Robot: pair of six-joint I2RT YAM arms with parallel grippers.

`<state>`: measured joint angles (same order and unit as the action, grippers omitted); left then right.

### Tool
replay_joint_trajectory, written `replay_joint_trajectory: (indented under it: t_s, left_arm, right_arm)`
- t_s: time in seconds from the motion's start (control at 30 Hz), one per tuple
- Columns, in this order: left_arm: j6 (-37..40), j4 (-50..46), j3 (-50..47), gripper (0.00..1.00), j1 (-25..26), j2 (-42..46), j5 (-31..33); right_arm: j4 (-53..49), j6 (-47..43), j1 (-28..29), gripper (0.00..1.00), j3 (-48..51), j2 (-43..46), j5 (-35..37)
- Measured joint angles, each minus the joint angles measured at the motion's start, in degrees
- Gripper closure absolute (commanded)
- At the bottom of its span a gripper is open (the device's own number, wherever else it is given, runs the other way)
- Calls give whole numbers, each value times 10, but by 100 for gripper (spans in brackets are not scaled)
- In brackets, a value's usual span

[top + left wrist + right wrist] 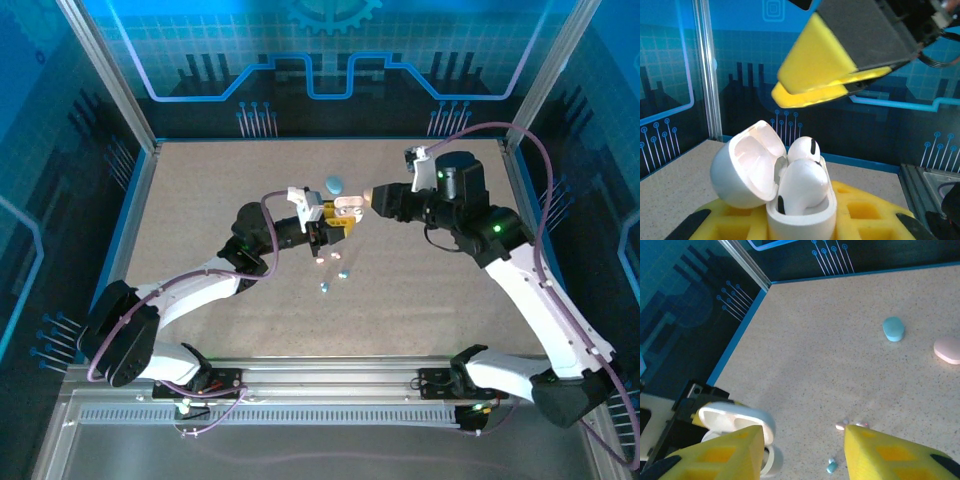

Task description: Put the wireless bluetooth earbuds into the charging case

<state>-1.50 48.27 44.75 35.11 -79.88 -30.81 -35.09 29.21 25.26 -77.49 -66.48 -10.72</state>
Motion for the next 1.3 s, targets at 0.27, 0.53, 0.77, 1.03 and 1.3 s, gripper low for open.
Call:
replay_joint_trajectory:
  t_s: [0.27, 0.53, 0.77, 1.03, 1.3]
  left_arm:
    - [17, -18, 0, 78, 0, 0, -33]
    - [31, -43, 2, 78, 0, 1, -50]
    - [32, -45, 2, 79, 0, 1, -60]
    - [31, -44, 11, 79, 0, 0, -54]
    - [30, -49, 12, 79, 0, 0, -45]
  right_arm:
    - [-68, -3, -33, 49, -96, -117, -102]
    - [-138, -33, -36, 49, -114, -172, -154]
    - [-155, -57, -40, 50, -116, -164, -172]
    - [-159, -59, -40, 51, -97, -127, -189]
    - [-149, -52, -47, 49, -76, -108, -169]
